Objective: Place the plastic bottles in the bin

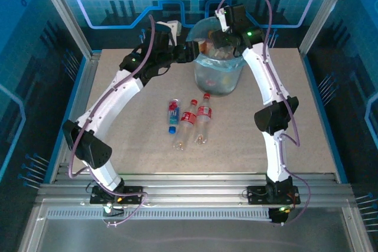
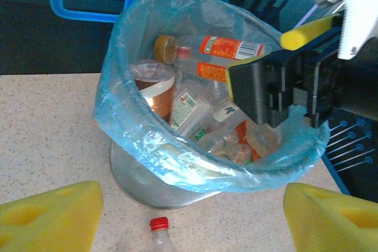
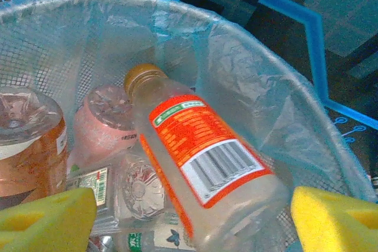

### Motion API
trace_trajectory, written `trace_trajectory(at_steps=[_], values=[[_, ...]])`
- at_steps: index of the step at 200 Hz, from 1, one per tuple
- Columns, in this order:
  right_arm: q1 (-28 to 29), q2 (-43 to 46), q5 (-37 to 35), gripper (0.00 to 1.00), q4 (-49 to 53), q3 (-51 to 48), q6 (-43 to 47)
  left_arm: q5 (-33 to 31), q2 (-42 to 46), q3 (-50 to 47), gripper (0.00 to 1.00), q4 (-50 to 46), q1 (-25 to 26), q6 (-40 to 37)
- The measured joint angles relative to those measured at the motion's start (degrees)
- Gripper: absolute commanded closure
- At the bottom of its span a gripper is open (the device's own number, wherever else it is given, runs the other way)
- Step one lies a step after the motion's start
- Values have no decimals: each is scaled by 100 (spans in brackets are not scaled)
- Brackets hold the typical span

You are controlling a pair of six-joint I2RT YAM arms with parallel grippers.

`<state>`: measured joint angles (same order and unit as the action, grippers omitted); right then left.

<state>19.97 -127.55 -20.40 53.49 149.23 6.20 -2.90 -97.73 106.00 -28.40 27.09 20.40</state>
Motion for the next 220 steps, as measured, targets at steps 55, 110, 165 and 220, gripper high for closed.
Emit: trace_trajectory(at_steps=[55,110,165,220], values=[[-9,-120,-42,31,-122,13,127,50,-42,0,19,15,-57,7],[-129,-570,173,38,-203,140,-9,129,-83,-2,18,26,-168,22],[-157,-717,511,21,-186,315,-186,131,-83,-9,18,31,-232,22],[-166,-439,1010,11,-188,352,-481,129,-17,-90,16,26,-240,22]])
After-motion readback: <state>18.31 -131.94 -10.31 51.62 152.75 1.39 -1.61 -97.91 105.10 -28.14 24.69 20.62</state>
